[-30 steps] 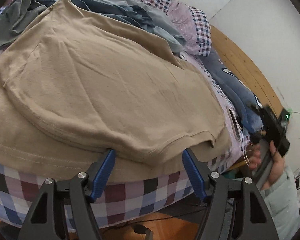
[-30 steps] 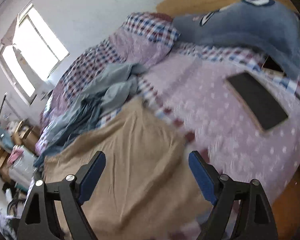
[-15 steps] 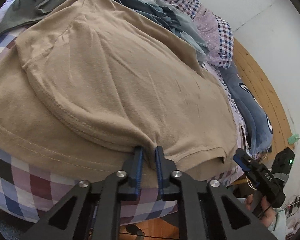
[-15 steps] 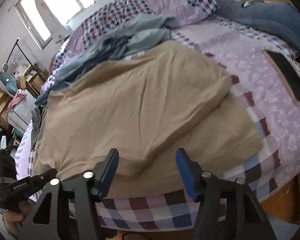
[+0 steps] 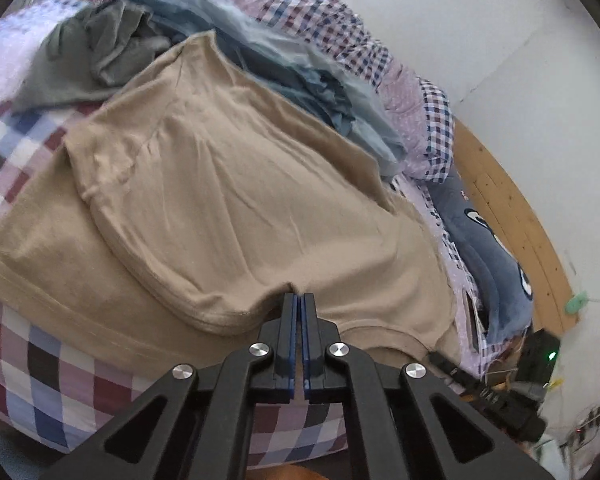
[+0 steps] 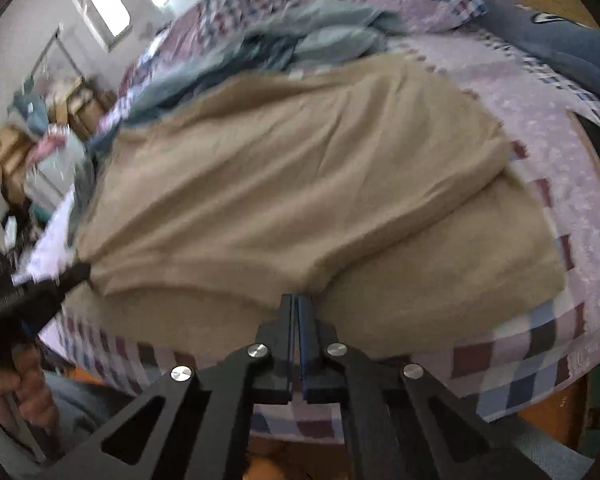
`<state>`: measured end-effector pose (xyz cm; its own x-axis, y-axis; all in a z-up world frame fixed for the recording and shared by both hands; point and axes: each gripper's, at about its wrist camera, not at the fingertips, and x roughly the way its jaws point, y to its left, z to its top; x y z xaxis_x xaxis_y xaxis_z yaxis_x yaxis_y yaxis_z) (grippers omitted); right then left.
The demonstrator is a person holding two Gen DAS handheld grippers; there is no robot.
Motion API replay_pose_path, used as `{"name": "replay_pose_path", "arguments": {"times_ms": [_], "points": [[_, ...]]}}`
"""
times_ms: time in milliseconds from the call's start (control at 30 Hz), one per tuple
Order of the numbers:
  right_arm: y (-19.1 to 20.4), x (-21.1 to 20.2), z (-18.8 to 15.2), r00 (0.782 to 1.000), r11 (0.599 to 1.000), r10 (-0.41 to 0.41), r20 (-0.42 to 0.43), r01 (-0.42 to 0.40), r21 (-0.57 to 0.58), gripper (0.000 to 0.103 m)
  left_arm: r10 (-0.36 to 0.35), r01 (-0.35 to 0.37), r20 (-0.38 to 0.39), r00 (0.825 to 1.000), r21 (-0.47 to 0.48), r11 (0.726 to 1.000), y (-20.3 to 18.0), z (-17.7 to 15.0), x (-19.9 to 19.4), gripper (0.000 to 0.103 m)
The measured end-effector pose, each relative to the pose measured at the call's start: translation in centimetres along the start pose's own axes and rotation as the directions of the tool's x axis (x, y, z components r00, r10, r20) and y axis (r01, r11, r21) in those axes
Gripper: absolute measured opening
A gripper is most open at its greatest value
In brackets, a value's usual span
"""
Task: Fold clothes
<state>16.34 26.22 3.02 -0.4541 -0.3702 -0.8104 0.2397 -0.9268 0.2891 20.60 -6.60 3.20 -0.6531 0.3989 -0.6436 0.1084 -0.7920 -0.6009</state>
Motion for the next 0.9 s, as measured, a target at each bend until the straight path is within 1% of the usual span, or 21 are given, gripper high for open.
{"name": "replay_pose_path", "arguments": {"times_ms": [100, 167, 200, 267, 300, 367, 400, 467, 500, 533, 667, 733, 800, 900], "points": [[-0.4, -0.5, 0.1, 0.999, 1.000, -0.020, 0.029, 0.020, 0.007, 0.002, 0.030, -0.030, -0.056, 0.998, 0.006, 1.000, 0.0, -0.5, 1.3, 0.000], [-1.8, -1.5, 0.5, 0.997, 0.998, -0.029, 0.072, 0.024, 0.066, 0.005, 0.037, -0.036, -0.075, 0.997, 0.010, 0.999, -0.2, -0.6, 1.6, 0.001], [-2.6, -2.0, 0.7, 0.995, 0.995, -0.035, 0.094, 0.025, 0.099, 0.009, 0.040, -0.040, -0.078, 0.996, 0.009, 0.999, -0.3, -0.6, 1.6, 0.001], [-5.0, -2.8, 1.2, 0.991, 0.980, -0.052, 0.127, 0.027, 0.195, 0.041, 0.042, -0.043, -0.082, 0.996, 0.000, 0.999, -0.3, -0.7, 1.7, 0.004], [-6.2, -3.1, 1.4, 0.988, 0.970, -0.051, 0.143, 0.015, 0.244, 0.043, 0.044, -0.045, -0.086, 0.995, -0.004, 0.999, -0.1, -0.7, 1.7, 0.007], [-8.8, -3.9, 2.1, 0.983, 0.942, -0.047, 0.177, -0.015, 0.334, 0.043, 0.040, -0.041, -0.083, 0.996, -0.015, 0.999, 0.1, -0.6, 1.5, 0.018], [-10.1, -4.4, 2.5, 0.980, 0.926, -0.050, 0.195, -0.028, 0.376, 0.043, 0.033, -0.034, -0.079, 0.996, -0.020, 0.999, 0.2, -0.5, 1.4, 0.021], [-12.5, -5.6, 2.8, 0.971, 0.896, -0.090, 0.223, -0.019, 0.443, 0.044, 0.011, -0.012, -0.070, 0.997, -0.015, 1.000, 0.0, -0.5, 1.3, 0.036], [-12.8, -5.4, 3.3, 0.973, 0.905, -0.102, 0.206, 0.005, 0.426, 0.044, 0.000, 0.000, -0.071, 0.997, -0.010, 1.000, 0.0, -0.6, 1.3, 0.041], [-12.7, -4.9, 3.9, 0.978, 0.920, -0.112, 0.178, 0.034, 0.391, 0.044, -0.010, 0.010, -0.076, 0.997, -0.006, 1.000, -0.1, -0.6, 1.4, 0.048], [-12.4, -3.1, 6.2, 0.984, 0.961, -0.162, 0.072, 0.141, 0.237, 0.043, 0.004, -0.003, -0.085, 0.996, 0.013, 1.000, -0.6, -0.8, 1.8, 0.050], [-11.2, -1.7, 6.8, 0.974, 0.970, -0.222, 0.033, 0.218, 0.106, 0.043, 0.002, -0.002, -0.087, 0.996, 0.001, 1.000, -0.7, -0.7, 2.0, 0.050], [-10.4, -1.1, 6.6, 0.963, 0.963, -0.268, 0.040, 0.268, -0.003, 0.043, 0.003, -0.003, -0.089, 0.996, -0.009, 1.000, -0.7, -0.6, 2.2, 0.050], [-10.3, -0.6, 6.7, 0.958, 0.957, -0.279, 0.072, 0.284, -0.067, 0.043, 0.017, -0.016, -0.101, 0.995, 0.002, 1.000, -0.7, -0.8, 2.4, 0.050]]}}
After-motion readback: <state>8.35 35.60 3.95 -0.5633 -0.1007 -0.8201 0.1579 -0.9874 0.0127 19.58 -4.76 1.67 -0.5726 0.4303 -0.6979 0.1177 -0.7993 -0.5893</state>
